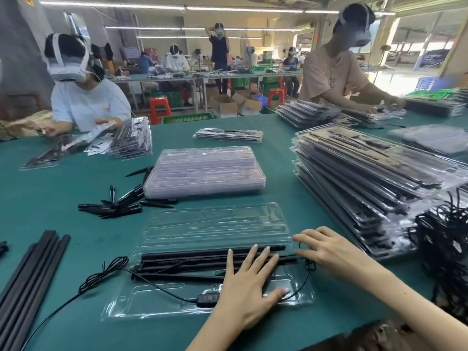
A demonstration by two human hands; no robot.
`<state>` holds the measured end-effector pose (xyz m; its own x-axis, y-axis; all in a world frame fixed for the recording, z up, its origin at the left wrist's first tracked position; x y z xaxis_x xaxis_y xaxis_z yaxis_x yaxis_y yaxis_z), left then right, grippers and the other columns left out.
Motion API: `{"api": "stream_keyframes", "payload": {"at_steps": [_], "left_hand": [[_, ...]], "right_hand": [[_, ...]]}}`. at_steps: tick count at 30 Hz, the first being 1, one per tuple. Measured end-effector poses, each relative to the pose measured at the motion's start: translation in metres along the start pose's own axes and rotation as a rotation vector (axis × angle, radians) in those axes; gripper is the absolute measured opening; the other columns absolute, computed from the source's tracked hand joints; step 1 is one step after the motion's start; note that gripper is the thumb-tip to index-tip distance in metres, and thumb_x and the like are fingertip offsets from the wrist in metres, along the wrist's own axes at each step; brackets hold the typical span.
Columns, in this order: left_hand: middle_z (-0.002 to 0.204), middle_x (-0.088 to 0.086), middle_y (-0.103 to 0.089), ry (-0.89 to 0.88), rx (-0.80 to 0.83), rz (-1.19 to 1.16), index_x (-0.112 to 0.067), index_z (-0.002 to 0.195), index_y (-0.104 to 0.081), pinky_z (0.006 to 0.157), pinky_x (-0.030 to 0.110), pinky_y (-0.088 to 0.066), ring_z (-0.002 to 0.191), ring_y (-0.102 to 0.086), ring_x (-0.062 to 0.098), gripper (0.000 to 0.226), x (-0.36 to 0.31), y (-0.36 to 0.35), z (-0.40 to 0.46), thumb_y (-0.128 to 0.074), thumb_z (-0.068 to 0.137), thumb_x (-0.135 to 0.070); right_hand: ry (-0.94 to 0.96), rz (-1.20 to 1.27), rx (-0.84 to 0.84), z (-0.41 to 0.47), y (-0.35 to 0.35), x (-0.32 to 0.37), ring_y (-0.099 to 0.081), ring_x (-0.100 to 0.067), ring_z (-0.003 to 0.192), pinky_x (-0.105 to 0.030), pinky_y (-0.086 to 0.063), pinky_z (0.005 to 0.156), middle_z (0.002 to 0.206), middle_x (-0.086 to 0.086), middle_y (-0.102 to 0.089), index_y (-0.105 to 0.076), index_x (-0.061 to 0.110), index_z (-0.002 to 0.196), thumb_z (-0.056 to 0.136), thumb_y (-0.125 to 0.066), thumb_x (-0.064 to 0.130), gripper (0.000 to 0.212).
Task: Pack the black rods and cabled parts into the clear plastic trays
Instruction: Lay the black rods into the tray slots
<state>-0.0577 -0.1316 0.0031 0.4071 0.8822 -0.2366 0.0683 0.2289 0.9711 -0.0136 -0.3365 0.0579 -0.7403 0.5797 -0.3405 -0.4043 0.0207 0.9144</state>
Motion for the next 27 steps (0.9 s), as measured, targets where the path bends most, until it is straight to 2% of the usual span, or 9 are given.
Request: {"api": "stream_keyframes", "payload": {"at_steps": [2, 3, 6, 11, 14, 19, 21, 23, 27], "left_hand": [[0.154, -0.024, 0.013, 0.008, 0.017, -0.009, -0.042, 0.150, 0.000, 0.107, 0.049, 0.028, 0.140, 0.026, 0.001, 0.075, 0.000, 0.001, 0.000, -0.017, 0.085, -0.074], [0.154, -0.025, 0.013, 0.007, 0.011, -0.006, -0.041, 0.150, 0.000, 0.107, 0.050, 0.028, 0.140, 0.026, 0.001, 0.075, 0.000, 0.000, 0.000, -0.019, 0.086, -0.074], [0.155, -0.026, 0.011, 0.010, -0.022, -0.015, -0.041, 0.151, -0.001, 0.106, 0.050, 0.028, 0.141, 0.024, 0.001, 0.070, -0.002, 0.001, 0.000, -0.023, 0.090, -0.069], [0.156, -0.024, 0.005, 0.001, -0.080, 0.008, -0.039, 0.151, -0.006, 0.106, 0.050, 0.028, 0.143, 0.019, 0.007, 0.069, -0.006, 0.002, -0.003, -0.008, 0.086, -0.060], [0.152, -0.020, -0.028, 0.023, -0.176, 0.123, -0.035, 0.144, -0.039, 0.108, 0.052, 0.006, 0.144, -0.020, 0.010, 0.059, -0.009, 0.010, -0.008, -0.024, 0.089, -0.052], [0.153, -0.017, -0.027, 0.004, -0.174, 0.034, -0.032, 0.144, -0.040, 0.106, 0.050, 0.013, 0.144, -0.018, 0.013, 0.055, -0.011, 0.009, -0.007, -0.026, 0.092, -0.047], [0.152, -0.018, -0.029, 0.024, -0.129, 0.058, -0.035, 0.143, -0.041, 0.107, 0.051, 0.008, 0.144, -0.020, 0.011, 0.054, -0.010, 0.011, -0.009, -0.028, 0.091, -0.047], [0.140, -0.020, -0.048, 0.009, -0.066, 0.105, -0.038, 0.129, -0.057, 0.101, 0.052, -0.014, 0.132, -0.044, 0.007, 0.051, -0.011, 0.007, -0.010, -0.035, 0.085, -0.051], [0.134, -0.022, -0.053, -0.025, -0.050, 0.139, -0.041, 0.124, -0.061, 0.097, 0.052, -0.020, 0.125, -0.051, 0.005, 0.051, -0.013, 0.005, -0.012, -0.038, 0.080, -0.052]], "right_hand": [[-0.051, 0.077, 0.121, -0.003, -0.002, -0.002, -0.063, -0.008, 0.092, -0.019, -0.050, 0.073, 0.108, 0.010, -0.064, -0.064, 0.028, 0.119, 0.062, -0.074, 0.010, 0.061], [-0.123, 0.193, 0.181, -0.007, -0.004, -0.001, -0.059, -0.004, 0.094, -0.018, -0.046, 0.077, 0.110, 0.015, -0.060, -0.047, 0.034, 0.137, 0.075, -0.067, 0.014, 0.068], [-0.386, 0.780, 0.087, -0.013, -0.008, 0.008, -0.051, -0.001, 0.065, -0.010, -0.038, 0.065, 0.077, 0.019, -0.054, -0.019, 0.056, 0.140, 0.088, -0.065, 0.026, 0.076], [-0.597, 1.110, -0.216, -0.009, -0.008, 0.027, -0.044, -0.007, 0.052, -0.018, -0.040, 0.058, 0.061, 0.001, -0.050, -0.044, 0.050, 0.123, 0.087, -0.068, 0.025, 0.049], [-0.741, 1.359, -0.173, -0.005, -0.006, 0.036, -0.044, -0.014, 0.055, -0.024, -0.039, 0.058, 0.057, 0.000, -0.047, -0.057, 0.040, 0.111, 0.085, -0.065, 0.034, 0.028], [-0.987, 1.894, -0.105, -0.006, -0.005, 0.046, -0.066, -0.025, 0.062, -0.026, -0.054, 0.055, 0.077, -0.023, -0.068, -0.056, 0.015, 0.117, 0.076, -0.066, 0.030, 0.045], [-0.987, 1.937, -0.087, -0.011, -0.003, 0.046, -0.071, -0.031, 0.075, -0.027, -0.057, 0.061, 0.088, -0.027, -0.070, -0.054, 0.013, 0.120, 0.076, -0.066, 0.024, 0.047], [-0.943, 1.861, -0.037, -0.014, -0.001, 0.048, -0.071, -0.027, 0.081, -0.026, -0.056, 0.066, 0.091, -0.025, -0.071, -0.051, 0.016, 0.122, 0.075, -0.071, 0.016, 0.052], [-0.933, 1.598, -0.006, -0.011, -0.004, 0.053, -0.069, -0.023, 0.063, -0.025, -0.054, 0.060, 0.072, -0.020, -0.072, -0.052, 0.013, 0.117, 0.082, -0.070, 0.000, 0.042]]}}
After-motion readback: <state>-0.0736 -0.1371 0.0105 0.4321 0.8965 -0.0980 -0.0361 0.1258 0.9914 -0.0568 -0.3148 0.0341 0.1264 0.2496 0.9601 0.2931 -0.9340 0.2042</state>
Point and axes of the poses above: each hand's wrist, its own z-axis towards the middle knuckle, its own y-axis out of the back of the hand, x = y × z, the point moved 2 cm from there along z, towards the middle knuckle
